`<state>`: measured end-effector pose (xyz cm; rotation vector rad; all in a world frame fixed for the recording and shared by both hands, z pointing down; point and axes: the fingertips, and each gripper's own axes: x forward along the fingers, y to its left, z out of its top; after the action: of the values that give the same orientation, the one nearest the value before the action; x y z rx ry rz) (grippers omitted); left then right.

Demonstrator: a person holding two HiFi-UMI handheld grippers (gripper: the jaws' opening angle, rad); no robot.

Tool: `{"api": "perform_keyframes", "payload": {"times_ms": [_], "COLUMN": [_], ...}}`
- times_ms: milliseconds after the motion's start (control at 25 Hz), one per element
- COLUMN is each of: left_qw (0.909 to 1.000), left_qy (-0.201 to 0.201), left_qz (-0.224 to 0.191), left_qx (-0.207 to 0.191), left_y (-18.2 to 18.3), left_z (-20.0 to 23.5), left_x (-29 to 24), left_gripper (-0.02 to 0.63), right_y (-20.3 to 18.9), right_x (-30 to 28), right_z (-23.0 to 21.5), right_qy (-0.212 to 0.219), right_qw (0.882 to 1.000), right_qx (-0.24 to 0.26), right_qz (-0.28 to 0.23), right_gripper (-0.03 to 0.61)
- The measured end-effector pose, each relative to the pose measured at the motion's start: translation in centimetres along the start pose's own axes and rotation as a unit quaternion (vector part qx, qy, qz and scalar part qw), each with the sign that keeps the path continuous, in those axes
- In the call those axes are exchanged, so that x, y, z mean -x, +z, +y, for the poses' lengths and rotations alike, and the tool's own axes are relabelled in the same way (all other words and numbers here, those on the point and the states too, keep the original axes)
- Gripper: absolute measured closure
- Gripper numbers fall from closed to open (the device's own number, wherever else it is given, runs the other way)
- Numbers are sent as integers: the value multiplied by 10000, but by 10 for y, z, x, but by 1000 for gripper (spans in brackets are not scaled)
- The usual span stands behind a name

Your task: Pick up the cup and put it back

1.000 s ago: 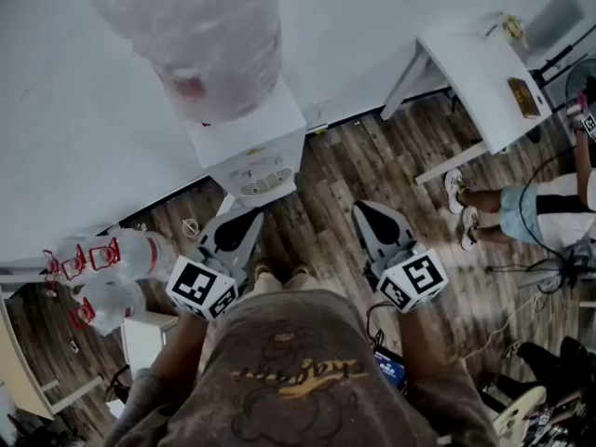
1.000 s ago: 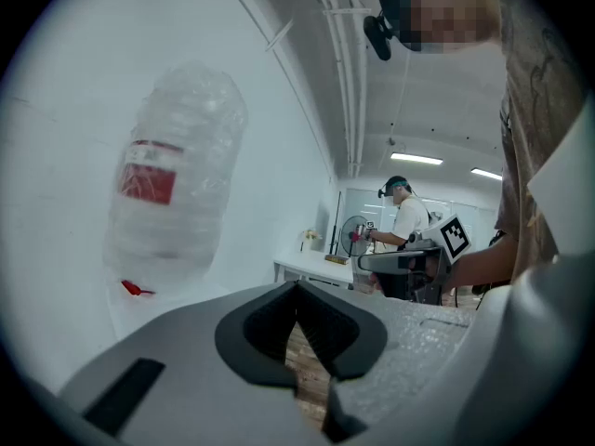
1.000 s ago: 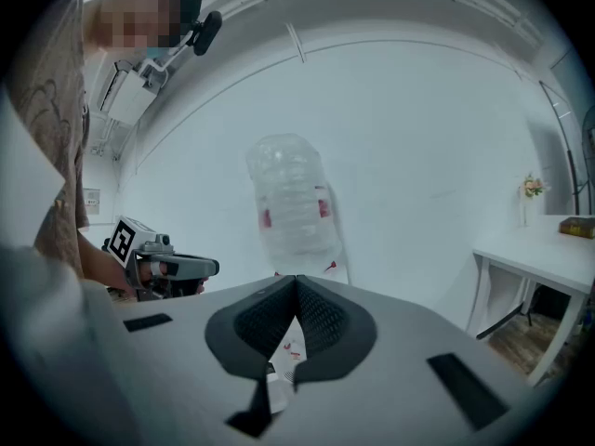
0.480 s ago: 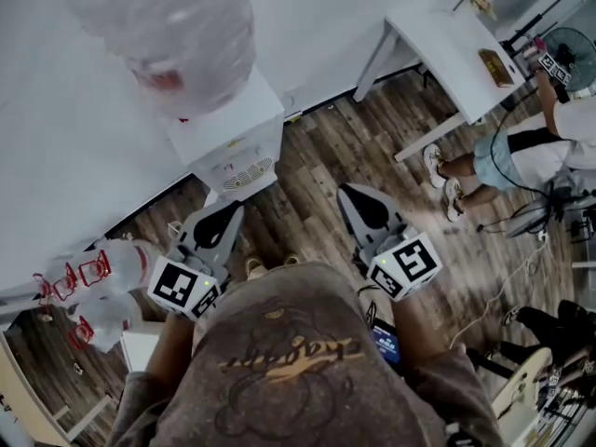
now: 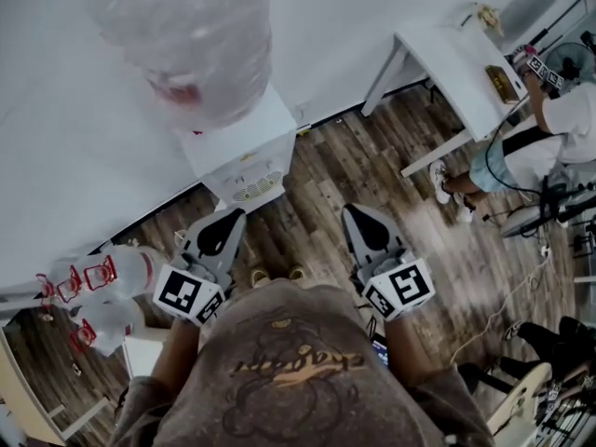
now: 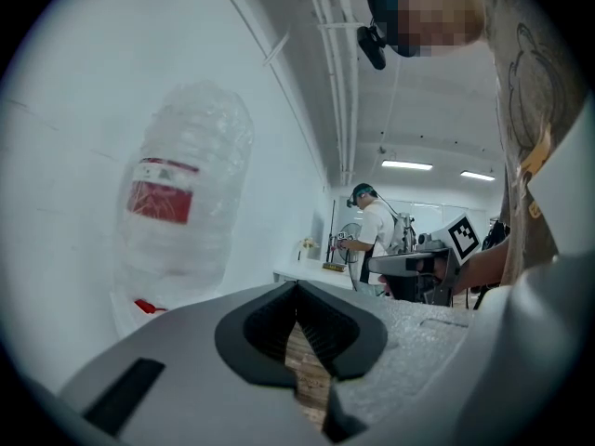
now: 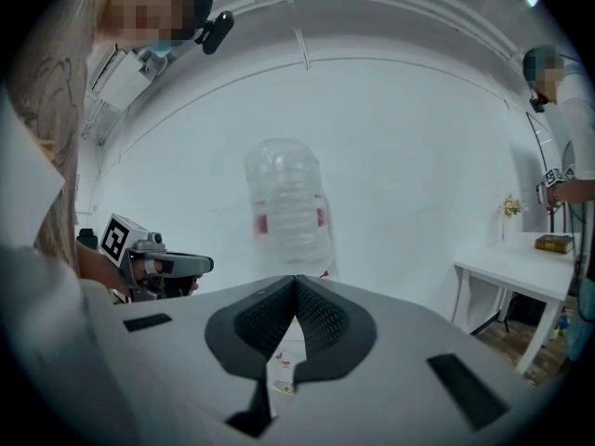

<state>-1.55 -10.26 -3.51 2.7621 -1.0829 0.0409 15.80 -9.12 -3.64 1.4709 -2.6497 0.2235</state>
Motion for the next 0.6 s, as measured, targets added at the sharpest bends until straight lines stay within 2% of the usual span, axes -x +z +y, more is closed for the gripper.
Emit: {"api": "perform_keyframes", "payload": {"times_ms": [320,600], "left_qw": [9999,9991], "left_qy": [149,410], "left_qz": [44,77], "left_qx": [22,77], "left_y": [-21,-44], "left_z": [14,26], "left_x": [-7,-9], "left_gripper": [611,611], "right_y": [-30,-57], "right_x": [-17,-34], "right_z": [-2,8], "right_qy": [-281,-145], "right_qw": [9996,9997], "right_qx": [-66,-115], "right_qz": [-1,155], "right_gripper": [584,584]}}
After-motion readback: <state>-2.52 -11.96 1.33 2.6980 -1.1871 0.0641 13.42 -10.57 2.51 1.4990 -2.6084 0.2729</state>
